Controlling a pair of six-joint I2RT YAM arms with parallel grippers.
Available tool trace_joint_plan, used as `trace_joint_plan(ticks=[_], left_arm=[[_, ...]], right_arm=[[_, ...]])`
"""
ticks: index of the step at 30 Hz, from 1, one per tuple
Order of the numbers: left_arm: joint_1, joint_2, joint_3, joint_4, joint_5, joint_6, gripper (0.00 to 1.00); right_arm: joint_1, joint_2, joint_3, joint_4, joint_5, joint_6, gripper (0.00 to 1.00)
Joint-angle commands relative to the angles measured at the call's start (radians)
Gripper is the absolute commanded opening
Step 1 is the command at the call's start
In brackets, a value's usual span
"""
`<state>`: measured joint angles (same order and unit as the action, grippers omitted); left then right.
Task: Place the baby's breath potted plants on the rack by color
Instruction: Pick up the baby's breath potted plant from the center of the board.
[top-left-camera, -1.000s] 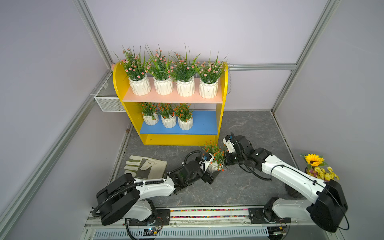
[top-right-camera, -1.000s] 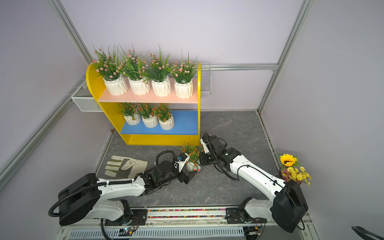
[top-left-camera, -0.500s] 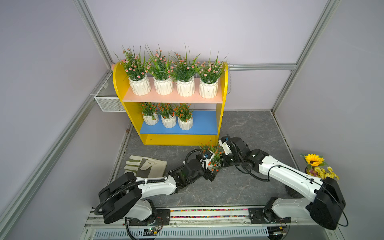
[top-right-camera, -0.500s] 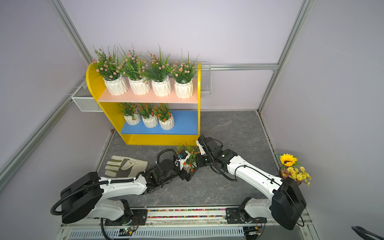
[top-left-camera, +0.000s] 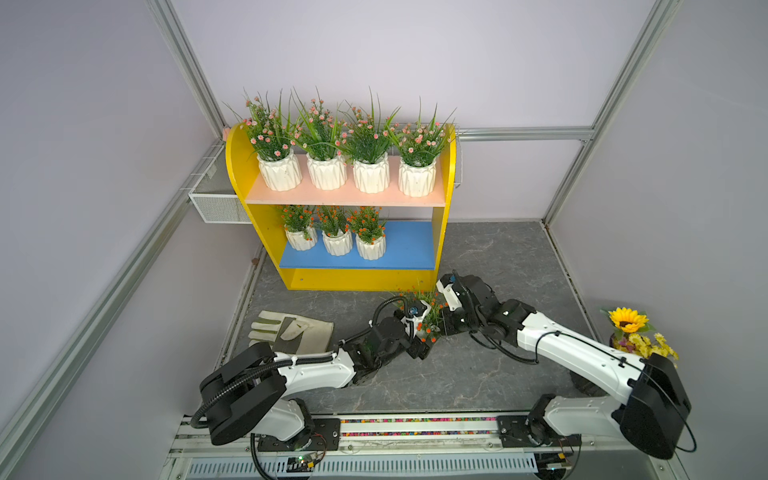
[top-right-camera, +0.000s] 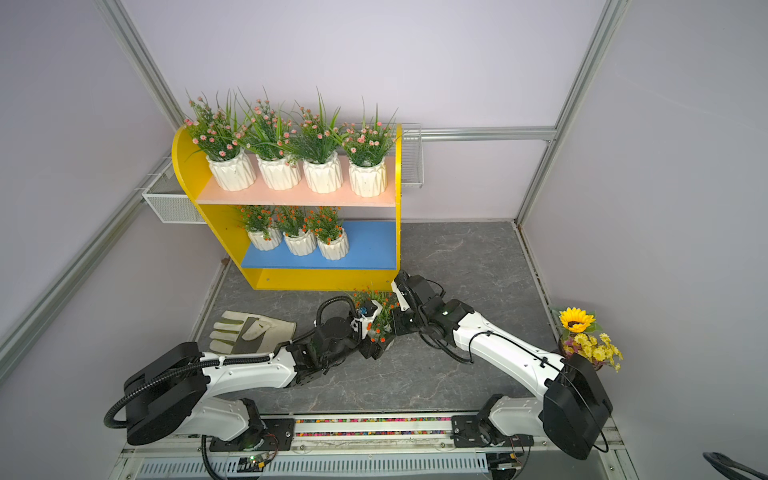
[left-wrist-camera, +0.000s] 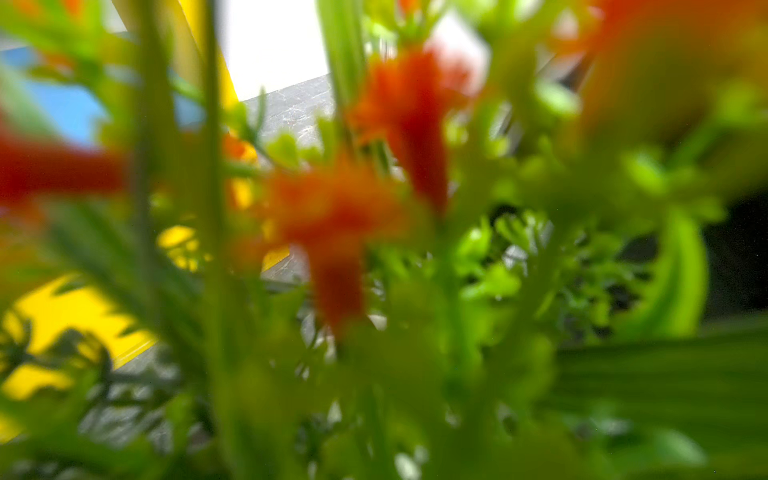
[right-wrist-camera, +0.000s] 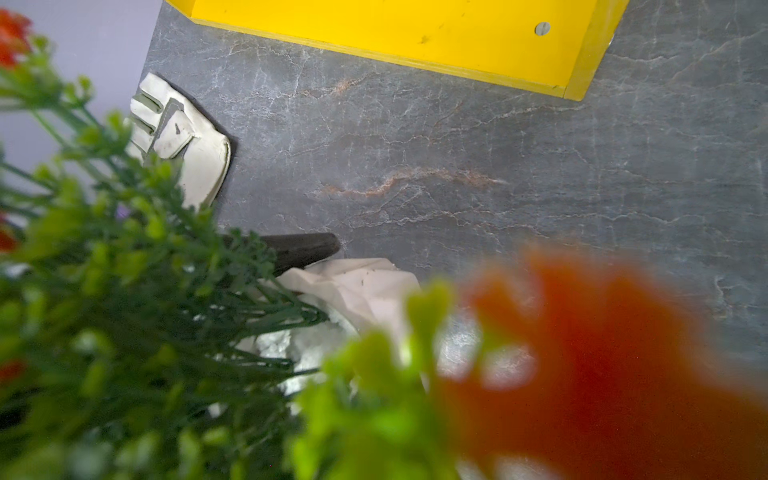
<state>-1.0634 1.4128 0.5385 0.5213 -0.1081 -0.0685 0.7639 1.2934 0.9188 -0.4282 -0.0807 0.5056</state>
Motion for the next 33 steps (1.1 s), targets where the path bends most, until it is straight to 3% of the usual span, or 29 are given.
trace_joint_plan(ticks=[1,4,9,13,24,33], left_arm=[[-0.006,0.017,0.03,-0.026,-0.001,-0.007,0.54],[-0.007,0.027,0.043,-0.044,-0.017,-0.015,0.42],[-0.005,0.032,0.061,-0.058,-0.1,-0.048,0.37],[-0.004,0.034,0.069,-0.057,-0.146,-0.05,0.33],[0.05,0.041,0.192,-0.139,-0.262,-0.055,0.27],[0.109,0.064,0.349,-0.257,-0.346,-0.045,0.26]], right_arm=[[0.0,-0.007,-0.008,0.112,-0.01,0.022,0.08],[-0.011,-0.009,-0.014,0.117,-0.005,0.022,0.09],[-0.044,-0.042,-0.032,0.118,0.014,0.024,0.19],[-0.079,-0.091,-0.071,0.107,0.016,0.023,0.21],[-0.188,-0.287,-0.162,-0.001,0.097,0.01,0.24],[-0.212,-0.366,-0.229,-0.026,0.107,0.023,0.25]])
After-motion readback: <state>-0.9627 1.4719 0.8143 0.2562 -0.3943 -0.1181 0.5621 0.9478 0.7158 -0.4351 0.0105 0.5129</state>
